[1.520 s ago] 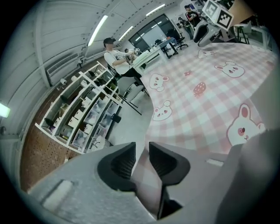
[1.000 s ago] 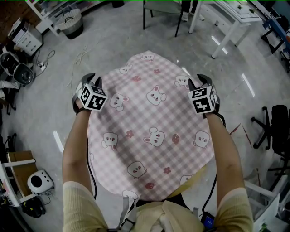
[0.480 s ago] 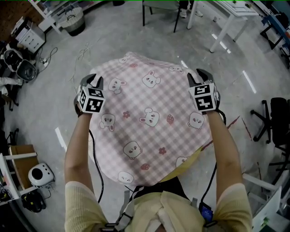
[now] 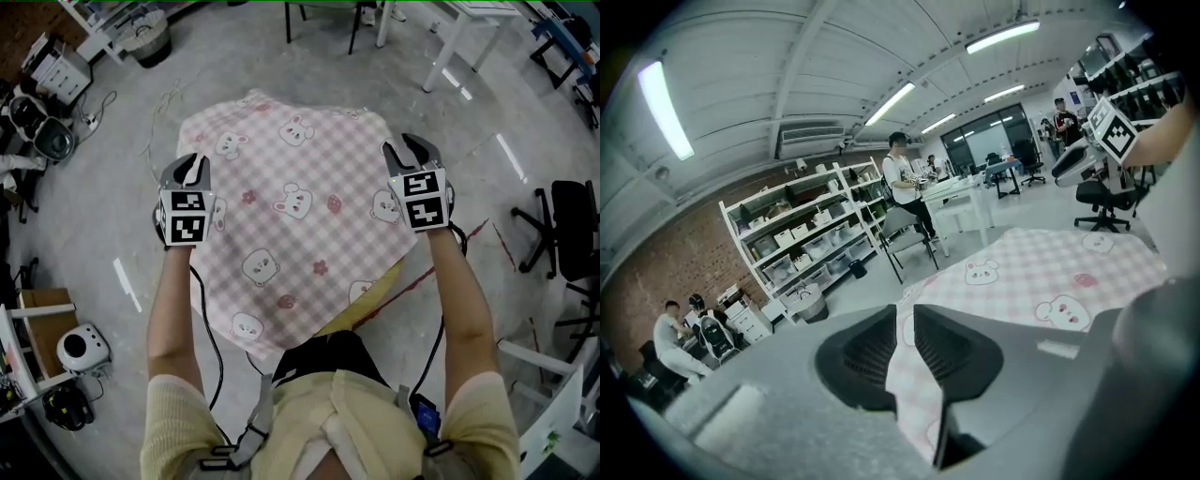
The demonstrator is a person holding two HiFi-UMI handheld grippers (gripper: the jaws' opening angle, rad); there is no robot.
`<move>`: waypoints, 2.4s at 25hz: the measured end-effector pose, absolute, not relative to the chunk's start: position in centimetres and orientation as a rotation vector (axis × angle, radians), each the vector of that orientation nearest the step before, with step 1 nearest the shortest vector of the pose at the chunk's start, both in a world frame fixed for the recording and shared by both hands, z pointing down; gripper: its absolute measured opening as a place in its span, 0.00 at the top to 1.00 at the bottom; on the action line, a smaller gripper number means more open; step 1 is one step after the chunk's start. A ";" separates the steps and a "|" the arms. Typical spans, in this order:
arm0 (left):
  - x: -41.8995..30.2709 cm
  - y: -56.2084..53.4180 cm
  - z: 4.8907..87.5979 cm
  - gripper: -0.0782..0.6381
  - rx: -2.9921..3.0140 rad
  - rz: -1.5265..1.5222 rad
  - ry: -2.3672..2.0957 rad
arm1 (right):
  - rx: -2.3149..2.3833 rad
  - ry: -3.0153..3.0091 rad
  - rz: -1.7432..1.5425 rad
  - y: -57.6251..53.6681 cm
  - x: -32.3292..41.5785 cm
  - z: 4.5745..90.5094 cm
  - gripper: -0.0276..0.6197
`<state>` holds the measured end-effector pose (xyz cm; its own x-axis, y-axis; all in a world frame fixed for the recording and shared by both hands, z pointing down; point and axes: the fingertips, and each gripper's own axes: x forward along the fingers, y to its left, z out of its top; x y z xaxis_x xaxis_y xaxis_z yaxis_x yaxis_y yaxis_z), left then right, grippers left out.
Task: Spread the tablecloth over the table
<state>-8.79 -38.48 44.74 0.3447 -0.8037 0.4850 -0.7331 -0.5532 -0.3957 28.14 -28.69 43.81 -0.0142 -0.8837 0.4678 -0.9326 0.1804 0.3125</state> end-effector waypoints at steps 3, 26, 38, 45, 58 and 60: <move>-8.4 -35.4 43.4 0.80 -2.519 -0.930 1.458 | 1.716 -1.915 0.091 -26.2 27.8 43.0 0.71; -9.0 -17.3 42.1 0.80 -2.716 -0.615 1.677 | 1.701 -2.124 0.140 -14.5 20.5 41.7 0.72; -12.4 -12.1 45.5 0.80 -2.675 -0.680 1.797 | 1.614 -2.183 0.191 -11.7 16.2 44.0 0.72; -12.7 -10.4 47.2 0.80 -2.713 -0.718 1.816 | 1.554 -2.191 0.251 -10.3 14.7 46.2 0.72; -14.8 -6.1 47.0 0.64 -2.747 -0.595 1.999 | 1.433 -2.274 0.241 -6.9 10.7 46.4 0.72; -16.1 -5.2 47.5 0.62 -2.745 -0.598 2.042 | 1.415 -2.288 0.237 -6.6 9.6 46.3 0.72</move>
<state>-16.06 -5.16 47.52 0.2696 -0.8481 0.4561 -0.9601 -0.2730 0.0600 9.62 -6.62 46.34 -0.3812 -0.8078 0.4495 -0.8830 0.4622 0.0819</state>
